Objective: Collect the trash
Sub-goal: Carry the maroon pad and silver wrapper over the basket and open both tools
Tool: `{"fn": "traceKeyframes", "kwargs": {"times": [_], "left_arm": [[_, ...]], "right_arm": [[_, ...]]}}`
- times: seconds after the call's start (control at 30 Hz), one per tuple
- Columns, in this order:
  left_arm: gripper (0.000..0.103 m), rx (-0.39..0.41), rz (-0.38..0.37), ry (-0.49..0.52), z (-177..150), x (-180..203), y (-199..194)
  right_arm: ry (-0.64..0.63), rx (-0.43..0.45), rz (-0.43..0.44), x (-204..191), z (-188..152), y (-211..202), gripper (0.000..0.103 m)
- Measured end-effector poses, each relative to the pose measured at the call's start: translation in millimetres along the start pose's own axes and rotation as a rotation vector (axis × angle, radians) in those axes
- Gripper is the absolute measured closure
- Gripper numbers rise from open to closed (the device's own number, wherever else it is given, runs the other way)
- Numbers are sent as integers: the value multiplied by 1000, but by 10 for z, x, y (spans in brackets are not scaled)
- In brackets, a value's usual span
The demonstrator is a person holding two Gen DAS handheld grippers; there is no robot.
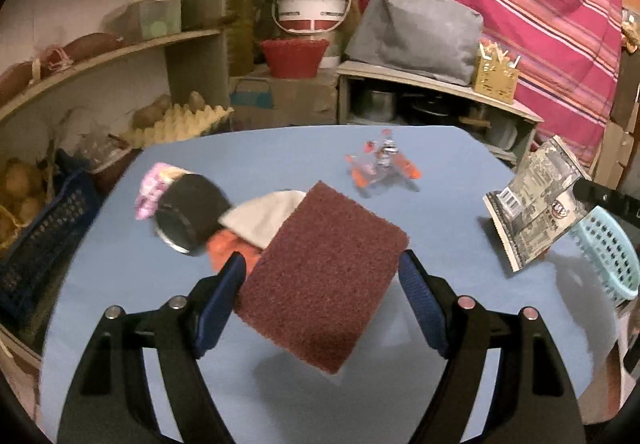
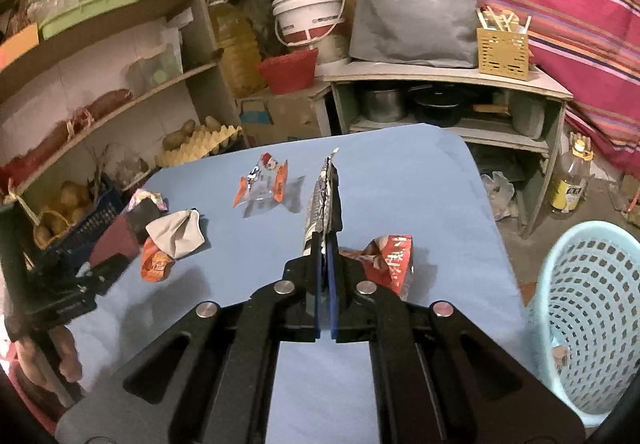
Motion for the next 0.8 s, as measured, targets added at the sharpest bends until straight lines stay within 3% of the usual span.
{"fn": "traceKeyframes", "kwargs": {"times": [0.1, 0.17, 0.4, 0.53, 0.6, 0.8], "left_arm": [[26, -14, -14, 8, -52, 219, 33], [26, -18, -20, 26, -79, 363, 44], [26, -11, -45, 40, -72, 742, -6], [26, 8, -60, 50, -48, 944, -88], [26, 15, -66, 52, -39, 1014, -123], [26, 16, -71, 69, -62, 1166, -167]], "right_arm": [[50, 15, 43, 164, -23, -145, 100], [77, -22, 99, 262, -91, -176, 100], [100, -2, 44, 574, -179, -361, 100], [150, 54, 137, 643, -130, -614, 100], [135, 14, 204, 605, -157, -625, 100], [116, -46, 132, 706, -347, -512, 99]]}}
Point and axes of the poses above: each gripper's, at about its wrist camera, not at the fingertips, and y roughly the way its jaws point, x to its right, z to its top, the point moved 6 cm from there along y, roughly the way its jaws point, and after that the axes turned 12 degrees about -y, right-handed, at the moved point
